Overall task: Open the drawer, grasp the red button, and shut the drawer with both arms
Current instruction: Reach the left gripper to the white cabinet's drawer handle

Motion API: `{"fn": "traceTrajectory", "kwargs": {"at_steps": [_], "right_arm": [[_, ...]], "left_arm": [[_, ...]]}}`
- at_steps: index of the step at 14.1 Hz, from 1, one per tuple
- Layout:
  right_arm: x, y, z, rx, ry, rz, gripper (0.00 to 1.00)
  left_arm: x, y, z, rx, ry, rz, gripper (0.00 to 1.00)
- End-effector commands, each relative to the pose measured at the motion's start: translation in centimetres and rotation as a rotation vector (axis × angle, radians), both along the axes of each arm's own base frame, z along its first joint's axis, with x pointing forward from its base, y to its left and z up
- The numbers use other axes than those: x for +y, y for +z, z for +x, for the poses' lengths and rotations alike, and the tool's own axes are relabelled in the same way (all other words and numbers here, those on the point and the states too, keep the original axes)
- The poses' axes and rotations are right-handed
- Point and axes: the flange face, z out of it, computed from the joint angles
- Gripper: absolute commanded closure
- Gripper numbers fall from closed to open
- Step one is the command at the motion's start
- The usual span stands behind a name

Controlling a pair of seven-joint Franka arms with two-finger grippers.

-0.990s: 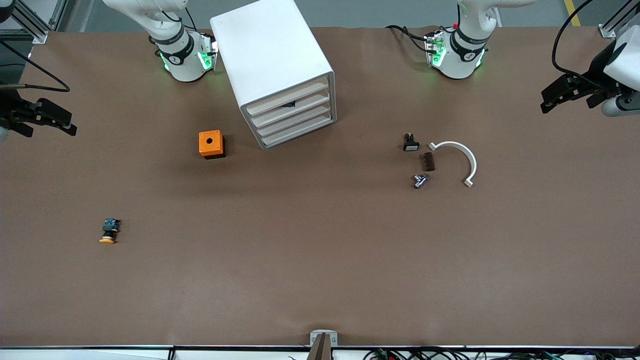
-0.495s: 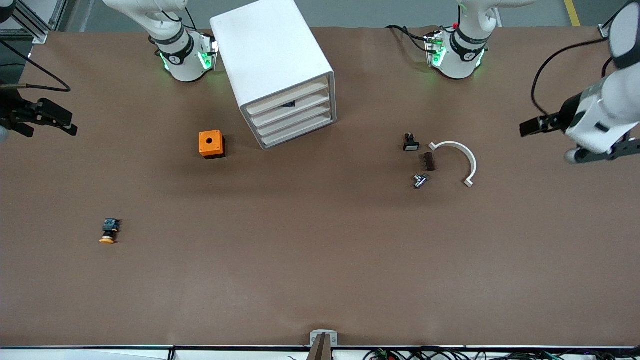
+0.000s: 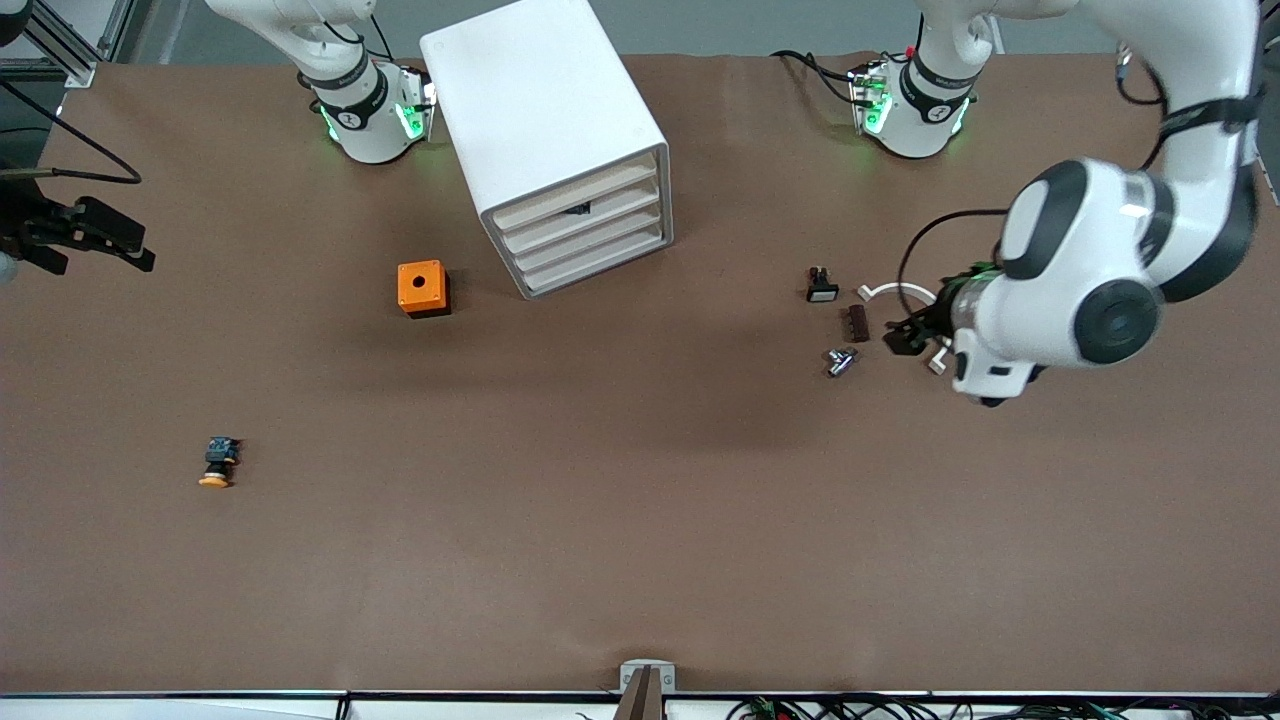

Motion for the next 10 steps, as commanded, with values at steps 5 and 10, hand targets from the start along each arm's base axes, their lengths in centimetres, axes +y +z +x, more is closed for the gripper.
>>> {"fn": "traceTrajectory", "kwargs": {"at_steps": [5, 10], "right_arm": [[0.1, 0.6, -0.5, -0.009, -0.015, 0.004, 0.00], [0.1, 0.5, -0.5, -0.007, -0.015, 0.005, 0.00]], "left_arm": [[-14.5, -9.3, -3.9, 0.250, 0.443, 0.258, 0.00], [-22.2, -12.9, -5.8, 0.579, 0.854, 0.230, 0.12]]}}
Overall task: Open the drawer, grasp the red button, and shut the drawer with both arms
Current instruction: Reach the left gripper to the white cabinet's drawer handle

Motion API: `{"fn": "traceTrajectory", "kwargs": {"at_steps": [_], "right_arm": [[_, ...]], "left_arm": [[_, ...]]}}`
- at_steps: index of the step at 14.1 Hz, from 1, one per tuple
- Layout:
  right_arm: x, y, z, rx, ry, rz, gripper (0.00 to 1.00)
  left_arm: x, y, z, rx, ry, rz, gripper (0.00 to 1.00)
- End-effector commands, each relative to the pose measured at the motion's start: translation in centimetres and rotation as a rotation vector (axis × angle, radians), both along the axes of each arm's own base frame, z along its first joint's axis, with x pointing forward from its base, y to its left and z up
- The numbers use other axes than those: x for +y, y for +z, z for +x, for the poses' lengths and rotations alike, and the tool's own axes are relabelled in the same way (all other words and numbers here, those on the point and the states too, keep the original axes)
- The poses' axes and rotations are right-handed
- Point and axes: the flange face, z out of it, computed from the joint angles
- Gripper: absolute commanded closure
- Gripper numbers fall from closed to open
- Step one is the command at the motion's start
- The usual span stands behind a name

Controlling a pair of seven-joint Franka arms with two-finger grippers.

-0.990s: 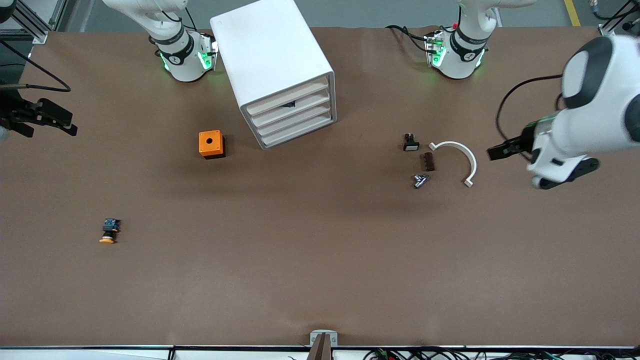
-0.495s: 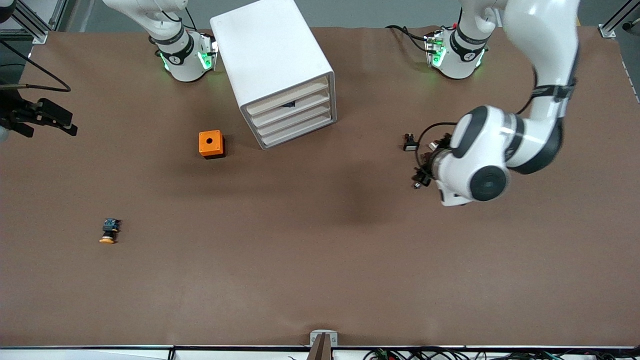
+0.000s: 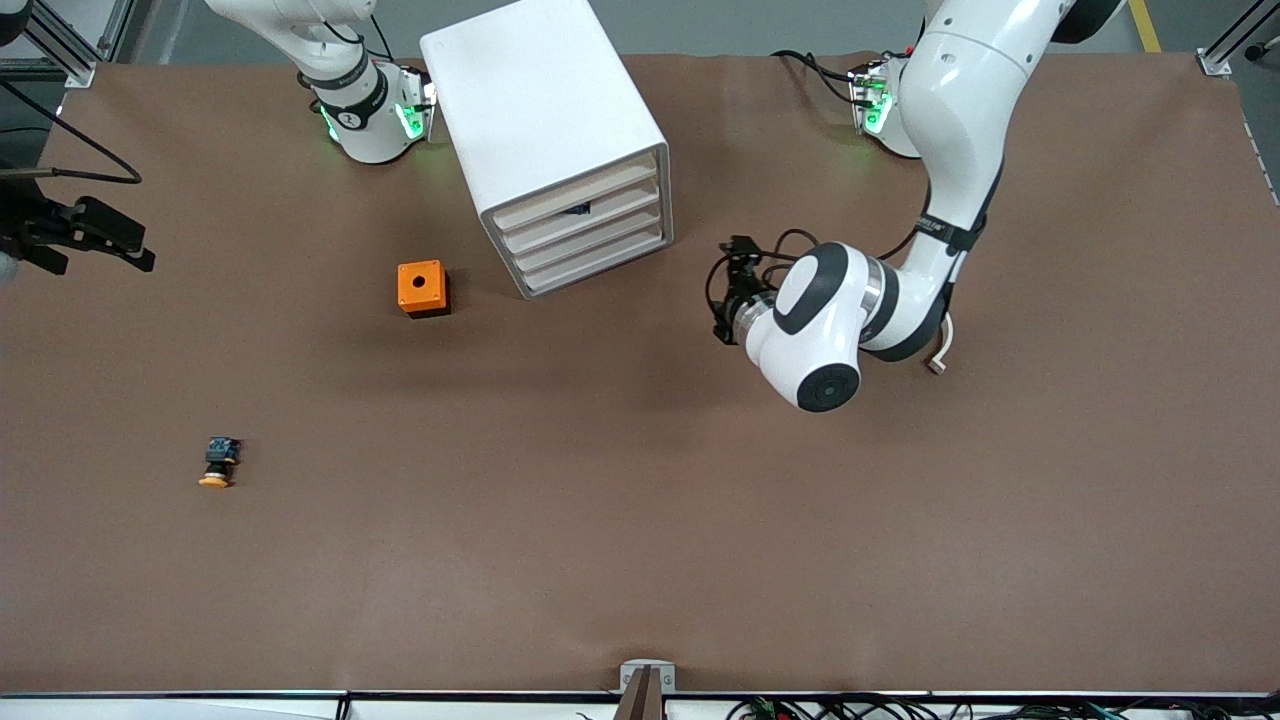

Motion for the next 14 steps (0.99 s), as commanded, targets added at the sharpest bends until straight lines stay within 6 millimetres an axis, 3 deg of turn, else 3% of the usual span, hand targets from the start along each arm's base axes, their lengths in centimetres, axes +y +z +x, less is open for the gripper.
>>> {"fn": "traceTrajectory", "kwargs": {"at_steps": [1, 6, 10, 14], "right_arm": [[0.2, 0.5, -0.5, -0.006, -0.013, 0.005, 0.00], [0.3, 0.4, -0.5, -0.003, -0.010, 0.005, 0.00], [1.2, 0.4, -0.5, -0.002, 0.005, 0.005, 0.00], [1.2, 0.4, -0.4, 0.000, 0.005, 0.005, 0.00]], "left_arm": [[-4.0, -1.5, -0.3, 0.101, 0.211, 0.048, 0.20], [-8.9, -2.8, -3.9, 0.253, 0.283, 0.049, 0.41], [-11.6, -3.4, -6.7, 0.290, 0.255, 0.061, 0.43], [-13.0, -3.4, -8.4, 0.302, 0.232, 0.083, 0.58]]}}
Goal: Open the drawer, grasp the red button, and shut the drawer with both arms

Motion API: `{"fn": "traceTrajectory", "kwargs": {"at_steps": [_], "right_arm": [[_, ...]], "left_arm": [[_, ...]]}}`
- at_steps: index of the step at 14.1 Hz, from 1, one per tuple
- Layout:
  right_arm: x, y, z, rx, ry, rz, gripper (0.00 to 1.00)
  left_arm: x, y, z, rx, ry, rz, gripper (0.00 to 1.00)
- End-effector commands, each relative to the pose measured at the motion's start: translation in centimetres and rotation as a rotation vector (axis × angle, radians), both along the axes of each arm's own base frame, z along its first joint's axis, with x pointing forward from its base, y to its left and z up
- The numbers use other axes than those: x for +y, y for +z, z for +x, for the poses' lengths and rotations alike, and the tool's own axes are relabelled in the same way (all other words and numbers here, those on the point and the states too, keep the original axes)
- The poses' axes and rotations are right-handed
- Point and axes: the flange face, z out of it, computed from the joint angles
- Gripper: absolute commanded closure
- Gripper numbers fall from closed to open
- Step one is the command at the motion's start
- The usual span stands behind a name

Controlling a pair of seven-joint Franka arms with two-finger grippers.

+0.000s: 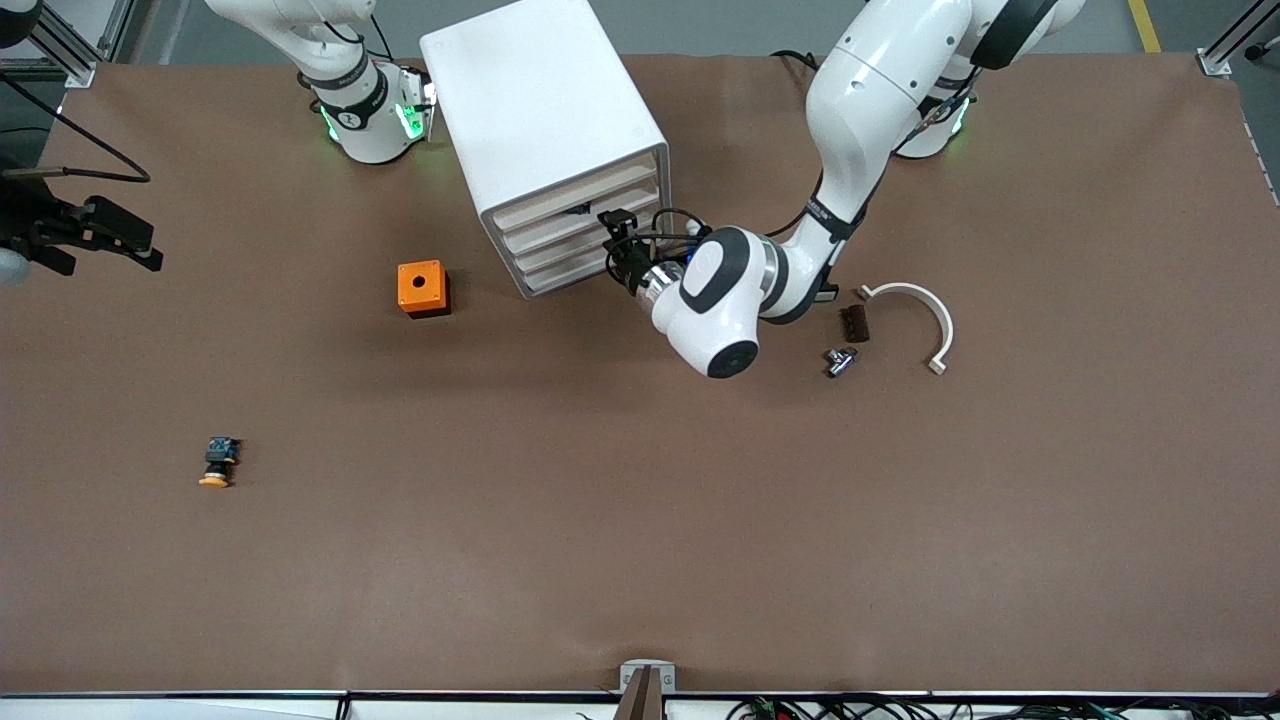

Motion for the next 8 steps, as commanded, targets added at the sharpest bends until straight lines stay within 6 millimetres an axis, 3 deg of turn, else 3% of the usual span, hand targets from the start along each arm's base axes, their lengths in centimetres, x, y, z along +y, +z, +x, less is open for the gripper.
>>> {"fn": "traceTrajectory", "kwargs": {"at_steps": [1, 5, 7, 8], "right_arm": [[0.0, 0.4, -0.5, 0.000, -0.015, 0.004, 0.00], [-0.5, 0.6, -0.4, 0.005, -0.031, 0.004, 0.00], [-1.0, 0.4, -0.2, 0.020, -0.034, 0.005, 0.00], [-1.0, 0.4, 0.0, 0.020, -0.033, 0.005, 0.00]], "left_arm": [[-1.0, 0.2, -0.5, 0.020, 0.003, 0.007, 0.61], [-1.4, -0.8, -1.3, 0.027, -0.011, 0.014, 0.67], [-1.3, -0.6, -1.1, 0.026, -0.007, 0.014, 1.00], [-1.0, -0.6, -0.8, 0.026, -0.003, 0.016, 1.00]]}}
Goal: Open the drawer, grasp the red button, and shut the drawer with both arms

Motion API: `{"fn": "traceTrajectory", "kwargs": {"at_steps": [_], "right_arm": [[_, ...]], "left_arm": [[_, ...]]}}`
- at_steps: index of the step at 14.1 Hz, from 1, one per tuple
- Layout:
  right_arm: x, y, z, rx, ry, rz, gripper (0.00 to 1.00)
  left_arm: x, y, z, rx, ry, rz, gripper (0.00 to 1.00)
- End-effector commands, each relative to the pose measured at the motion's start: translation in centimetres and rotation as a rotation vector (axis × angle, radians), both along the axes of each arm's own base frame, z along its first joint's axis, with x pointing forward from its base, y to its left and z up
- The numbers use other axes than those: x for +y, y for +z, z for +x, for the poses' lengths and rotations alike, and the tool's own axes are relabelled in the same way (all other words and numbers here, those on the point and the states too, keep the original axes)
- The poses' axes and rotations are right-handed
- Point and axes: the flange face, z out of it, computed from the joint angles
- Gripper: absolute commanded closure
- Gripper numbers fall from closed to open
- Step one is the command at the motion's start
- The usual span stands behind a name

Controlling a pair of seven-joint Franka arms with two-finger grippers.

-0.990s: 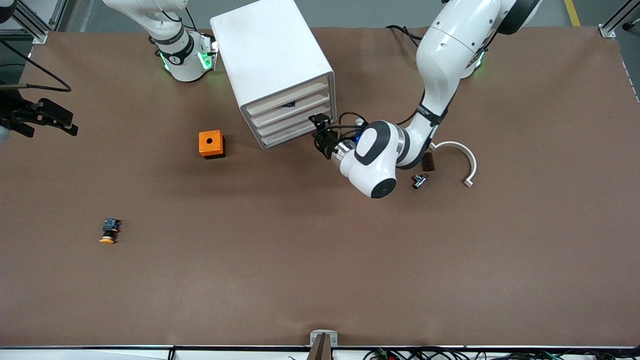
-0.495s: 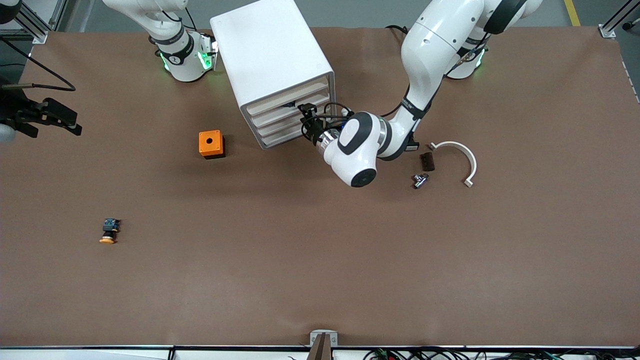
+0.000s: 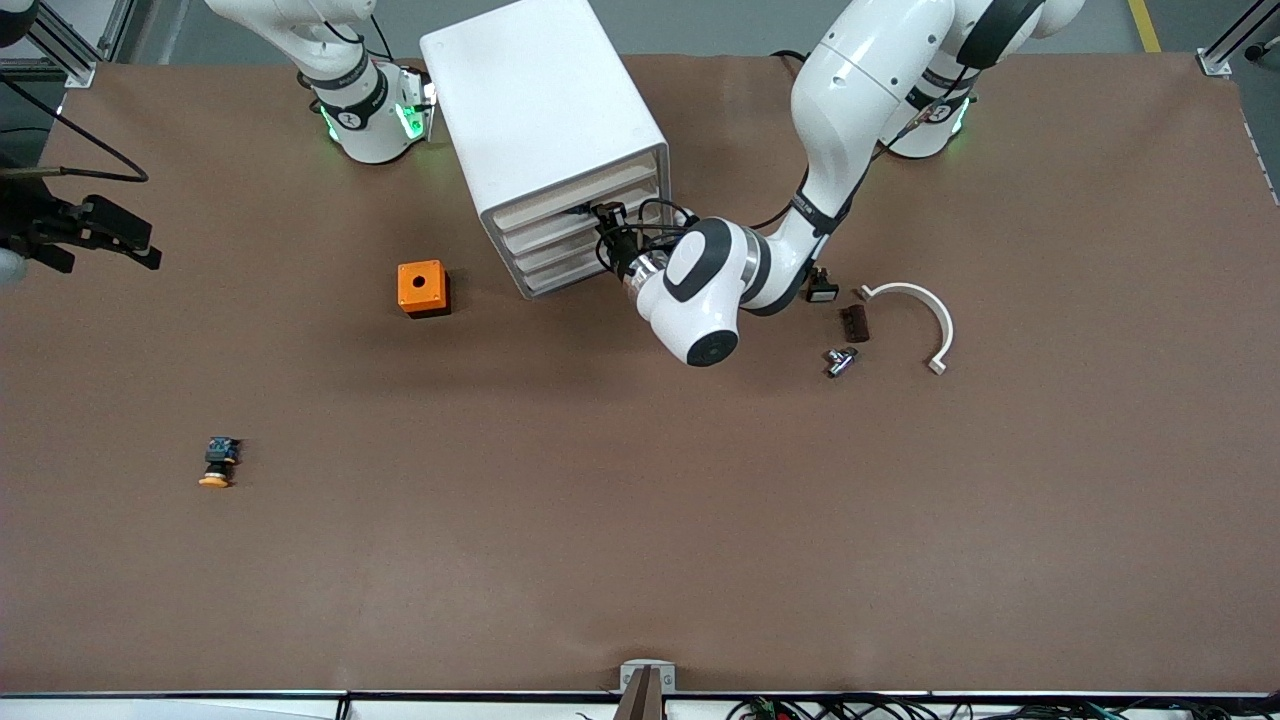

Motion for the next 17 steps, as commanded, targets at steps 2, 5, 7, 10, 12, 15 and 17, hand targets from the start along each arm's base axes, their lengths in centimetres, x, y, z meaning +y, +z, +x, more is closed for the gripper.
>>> {"fn": "traceTrajectory", "kwargs": {"at_steps": [2, 5, 7, 10, 12, 15, 17], "right_arm": [[-0.1, -2.6, 1.7, 0.063, -0.021, 0.004, 0.00], [-0.4, -6.6, 4.1, 0.109, -0.012, 0.004, 0.00], [-1.1, -9.4, 5.7, 0.145, -0.016, -0.012, 0.00], [-1.4, -8.9, 7.1, 0.114, -0.038, -0.031, 0.00], [-0.2, -8.8, 7.1, 0.119, -0.279, -0.013, 0.00], [6.4, -8.4, 6.9, 0.136, -0.512, -0.005, 0.00], [10.9, -8.6, 6.3, 0.147, -0.641, -0.031, 0.00]], "left_arm": [[0.8, 0.2, 1.5, 0.002, 0.027, 0.006, 1.00], [5.5, 0.7, 7.6, -0.019, 0.136, -0.011, 1.00], [7.6, 1.3, 11.1, -0.045, 0.193, -0.032, 1.00], [9.8, 2.3, 14.3, -0.087, 0.245, -0.062, 1.00], [10.4, 2.2, 14.9, -0.119, 0.249, -0.085, 0.95], [11.9, 2.4, 16.2, -0.142, 0.273, -0.085, 0.30], [13.1, 2.8, 17.1, -0.168, 0.283, -0.083, 0.00]]}}
